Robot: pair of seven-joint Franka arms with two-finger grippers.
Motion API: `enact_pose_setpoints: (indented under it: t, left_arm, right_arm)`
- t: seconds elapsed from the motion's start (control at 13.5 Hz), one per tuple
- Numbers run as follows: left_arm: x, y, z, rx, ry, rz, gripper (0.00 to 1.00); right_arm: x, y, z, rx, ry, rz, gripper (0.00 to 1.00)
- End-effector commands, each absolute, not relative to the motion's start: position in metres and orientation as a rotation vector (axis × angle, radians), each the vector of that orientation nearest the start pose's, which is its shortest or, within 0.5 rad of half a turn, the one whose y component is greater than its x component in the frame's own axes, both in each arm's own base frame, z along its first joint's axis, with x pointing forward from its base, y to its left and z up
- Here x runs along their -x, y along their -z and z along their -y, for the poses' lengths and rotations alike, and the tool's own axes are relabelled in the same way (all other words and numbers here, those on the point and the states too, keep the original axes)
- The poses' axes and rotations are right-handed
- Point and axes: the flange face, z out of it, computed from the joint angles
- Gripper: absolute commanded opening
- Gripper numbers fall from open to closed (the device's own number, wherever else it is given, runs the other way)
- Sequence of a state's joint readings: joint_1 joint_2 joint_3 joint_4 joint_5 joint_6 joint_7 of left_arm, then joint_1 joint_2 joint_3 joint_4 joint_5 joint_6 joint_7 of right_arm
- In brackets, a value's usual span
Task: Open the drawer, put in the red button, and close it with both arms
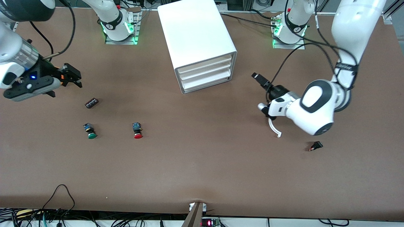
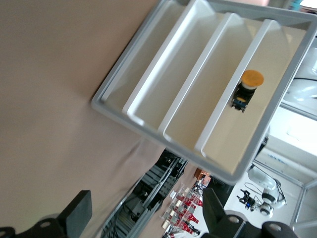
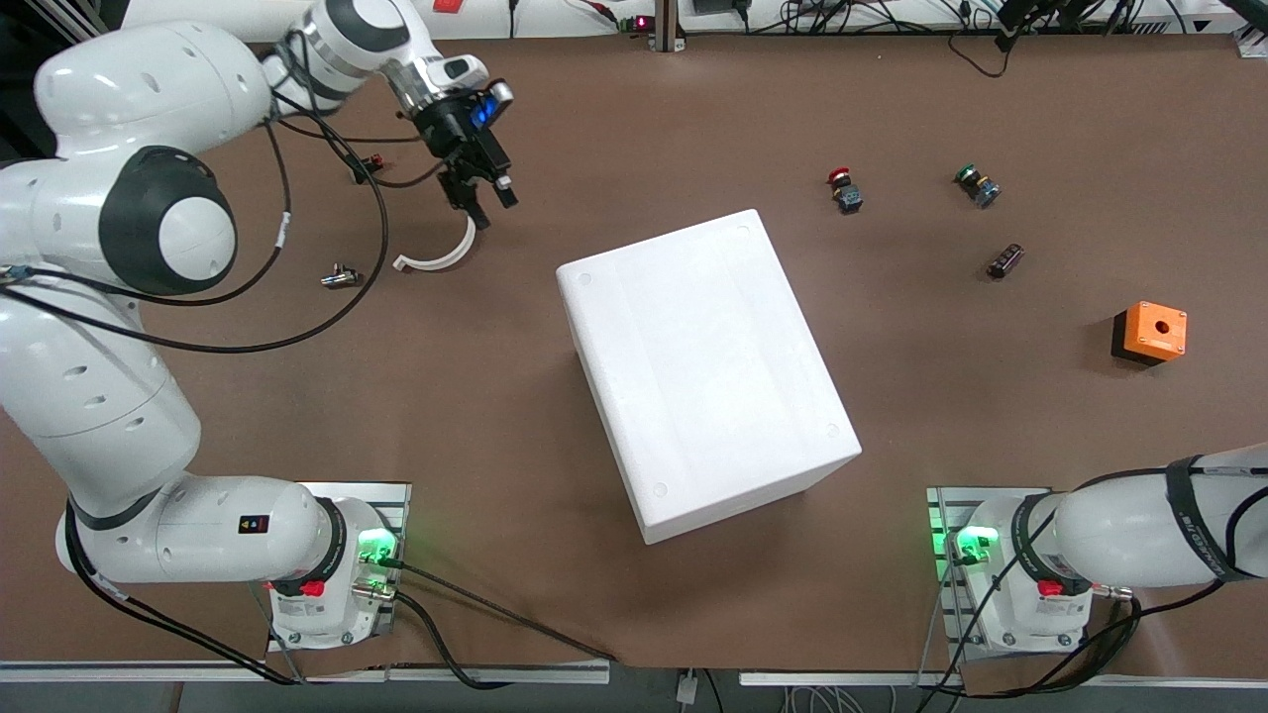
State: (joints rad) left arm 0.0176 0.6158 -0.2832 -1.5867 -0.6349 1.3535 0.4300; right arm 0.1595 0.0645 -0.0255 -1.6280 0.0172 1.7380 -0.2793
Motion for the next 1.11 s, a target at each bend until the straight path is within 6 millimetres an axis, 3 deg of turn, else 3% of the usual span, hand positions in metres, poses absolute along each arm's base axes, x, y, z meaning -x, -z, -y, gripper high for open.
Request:
enact_pose_setpoints:
  t: [0.0,0.15,0.3,0.37,0.45,0.67,0.82,1.04]
  left_arm:
    - [-0.571,-0.273,0.237,-1.924,0.775,0.652,0.95]
    - [-0.559,-0.258,0.274,-1.871,0.696,0.635,0.83]
    - [-0.542,-0.239,0.312,-1.839,0.600,0.619,0.80]
    - [-0.535,-0.232,0.327,-1.834,0.565,0.613,0.80]
    - [-0.529,-0.228,0.336,-1.823,0.544,0.615,0.80]
    - [-0.524,-0.205,0.344,-1.791,0.509,0.619,0.80]
    - [-0.506,-0.193,0.360,-1.733,0.517,0.578,0.80]
    - [-0.484,-0.173,0.377,-1.681,0.558,0.495,0.78]
  right_arm:
    - [-0.584,-0.582,-0.082,3.068,0.085,0.660,1.00]
    - [-0.587,-0.560,-0.093,3.068,-0.016,0.674,1.00]
    - [-0.598,-0.514,-0.095,3.047,-0.168,0.674,1.00]
    - [-0.599,-0.505,-0.096,3.042,-0.208,0.674,1.00]
    - [-0.600,-0.497,-0.100,3.037,-0.230,0.680,1.00]
    - [-0.621,-0.427,-0.110,3.019,-0.301,0.658,1.00]
    - [-0.629,-0.379,-0.115,3.003,-0.279,0.633,1.00]
    - [-0.626,-0.320,-0.134,2.983,-0.185,0.589,1.00]
